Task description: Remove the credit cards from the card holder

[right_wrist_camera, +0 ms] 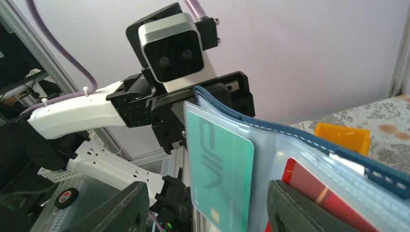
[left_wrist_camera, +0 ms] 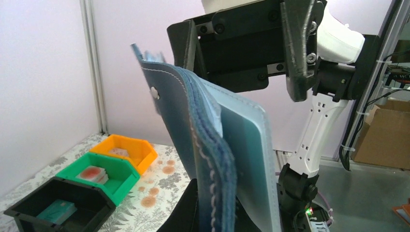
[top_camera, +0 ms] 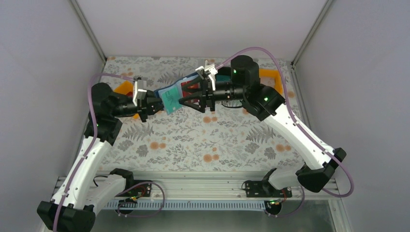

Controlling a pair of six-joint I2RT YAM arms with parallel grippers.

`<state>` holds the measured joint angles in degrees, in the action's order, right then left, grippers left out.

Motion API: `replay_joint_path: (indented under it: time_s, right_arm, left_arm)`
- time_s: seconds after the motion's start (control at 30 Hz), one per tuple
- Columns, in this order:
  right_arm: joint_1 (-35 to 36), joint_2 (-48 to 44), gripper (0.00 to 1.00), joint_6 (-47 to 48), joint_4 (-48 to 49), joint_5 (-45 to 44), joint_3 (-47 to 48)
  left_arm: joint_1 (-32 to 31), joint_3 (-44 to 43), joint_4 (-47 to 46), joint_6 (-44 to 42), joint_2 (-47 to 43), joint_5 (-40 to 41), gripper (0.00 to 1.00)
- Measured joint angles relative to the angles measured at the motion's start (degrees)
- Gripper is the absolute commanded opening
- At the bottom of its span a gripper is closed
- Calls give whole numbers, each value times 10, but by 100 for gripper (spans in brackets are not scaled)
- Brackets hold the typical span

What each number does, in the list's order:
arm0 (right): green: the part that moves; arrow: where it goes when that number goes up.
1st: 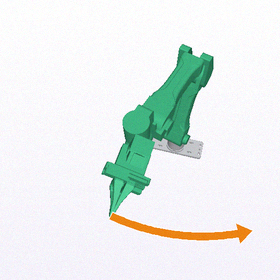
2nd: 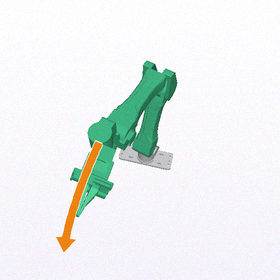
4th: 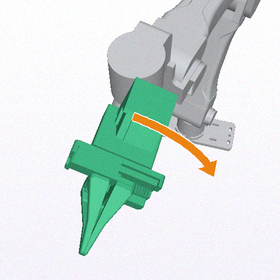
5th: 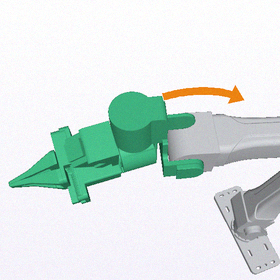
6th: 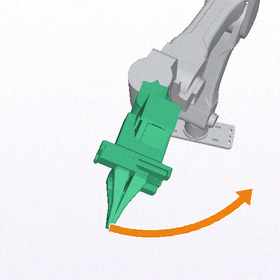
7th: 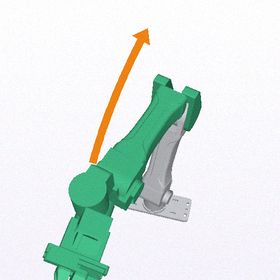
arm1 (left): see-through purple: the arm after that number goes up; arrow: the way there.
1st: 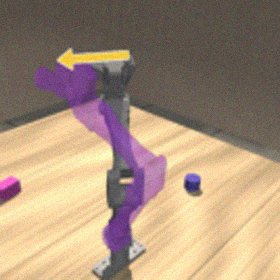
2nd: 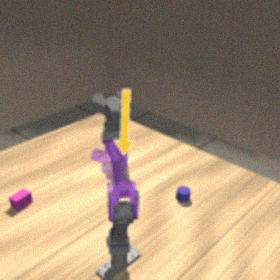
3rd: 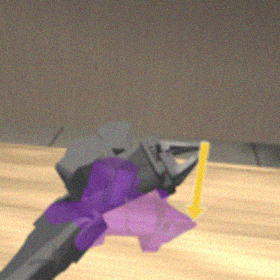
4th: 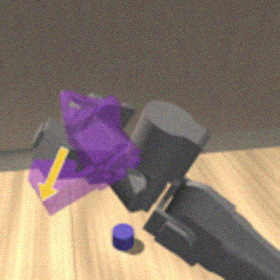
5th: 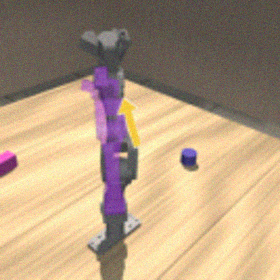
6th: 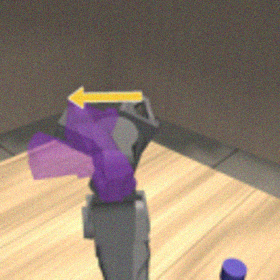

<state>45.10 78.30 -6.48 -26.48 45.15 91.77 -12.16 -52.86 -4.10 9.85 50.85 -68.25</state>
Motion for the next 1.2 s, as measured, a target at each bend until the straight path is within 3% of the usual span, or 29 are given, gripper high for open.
replay_joint_path:
  time_s: [0.47,0.63,0.9,1.2]
  right_arm:
    - [20,28,63,-30,36,24,-9]
    - [20,30,52,-23,47,57,-9]
    - [28,41,44,-8,44,124,-6]
    - [28,46,18,2,40,115,-5]
  left_arm:
    - [3,0,0,-14,-7,-3,2]
    - [4,0,-1,-15,-17,-11,2]
    - [-2,0,0,-15,-14,-12,3]
    - [-3,0,4,-15,-14,-7,2]
